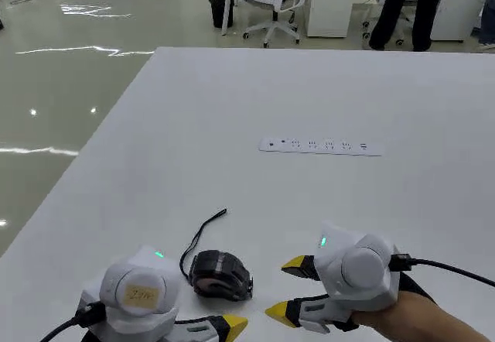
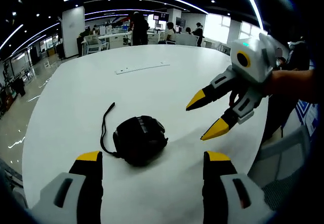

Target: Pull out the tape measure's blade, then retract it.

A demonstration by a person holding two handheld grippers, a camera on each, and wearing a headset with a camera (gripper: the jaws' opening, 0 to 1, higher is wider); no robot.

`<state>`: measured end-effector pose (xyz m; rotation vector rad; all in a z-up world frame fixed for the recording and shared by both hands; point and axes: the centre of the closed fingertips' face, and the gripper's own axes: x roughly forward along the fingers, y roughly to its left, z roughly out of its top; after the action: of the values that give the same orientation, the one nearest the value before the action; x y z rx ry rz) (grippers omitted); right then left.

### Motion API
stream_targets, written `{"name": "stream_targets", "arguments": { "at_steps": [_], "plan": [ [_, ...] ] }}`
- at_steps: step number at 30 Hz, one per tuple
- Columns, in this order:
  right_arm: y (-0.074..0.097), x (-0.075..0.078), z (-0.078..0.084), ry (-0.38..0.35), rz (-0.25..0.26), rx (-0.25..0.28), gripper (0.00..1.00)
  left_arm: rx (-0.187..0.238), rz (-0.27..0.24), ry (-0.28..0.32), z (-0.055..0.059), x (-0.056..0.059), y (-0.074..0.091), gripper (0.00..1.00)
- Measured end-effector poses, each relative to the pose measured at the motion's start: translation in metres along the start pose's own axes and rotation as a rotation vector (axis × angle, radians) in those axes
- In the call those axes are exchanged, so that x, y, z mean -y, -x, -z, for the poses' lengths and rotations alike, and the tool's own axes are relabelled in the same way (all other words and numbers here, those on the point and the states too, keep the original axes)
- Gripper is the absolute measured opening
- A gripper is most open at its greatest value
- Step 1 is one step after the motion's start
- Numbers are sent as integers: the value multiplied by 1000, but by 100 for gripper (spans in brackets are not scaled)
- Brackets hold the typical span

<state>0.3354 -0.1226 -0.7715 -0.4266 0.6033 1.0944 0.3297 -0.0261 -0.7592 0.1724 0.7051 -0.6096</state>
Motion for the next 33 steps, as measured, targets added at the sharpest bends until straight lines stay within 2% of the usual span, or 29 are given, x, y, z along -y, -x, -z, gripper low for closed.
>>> {"name": "stream_targets", "arguments": {
  "at_steps": [6, 8, 10, 14, 22, 29, 33],
  "plan": [
    [23, 1, 5, -35, 54, 1, 45, 0, 46, -25, 1, 4, 10, 80],
    [31, 1, 9, -54, 73, -12, 49, -15, 67, -44, 4, 8, 14, 81],
    [41, 1, 9, -64, 97, 0, 49, -34, 82, -65, 6, 10, 17, 82],
    [57, -1, 12, -90, 124, 4, 52, -12, 106, -65, 4, 12, 26, 85],
    [95, 1, 26, -125, 181, 9, 57, 27, 148, -109, 0, 12, 38, 88],
    [118, 4, 41, -168, 214, 29, 64, 31, 179, -157, 0, 14, 43, 92],
    [133, 5, 47, -181, 229, 41, 67, 38, 175, -163, 0, 9, 49, 92]
  ]
}}
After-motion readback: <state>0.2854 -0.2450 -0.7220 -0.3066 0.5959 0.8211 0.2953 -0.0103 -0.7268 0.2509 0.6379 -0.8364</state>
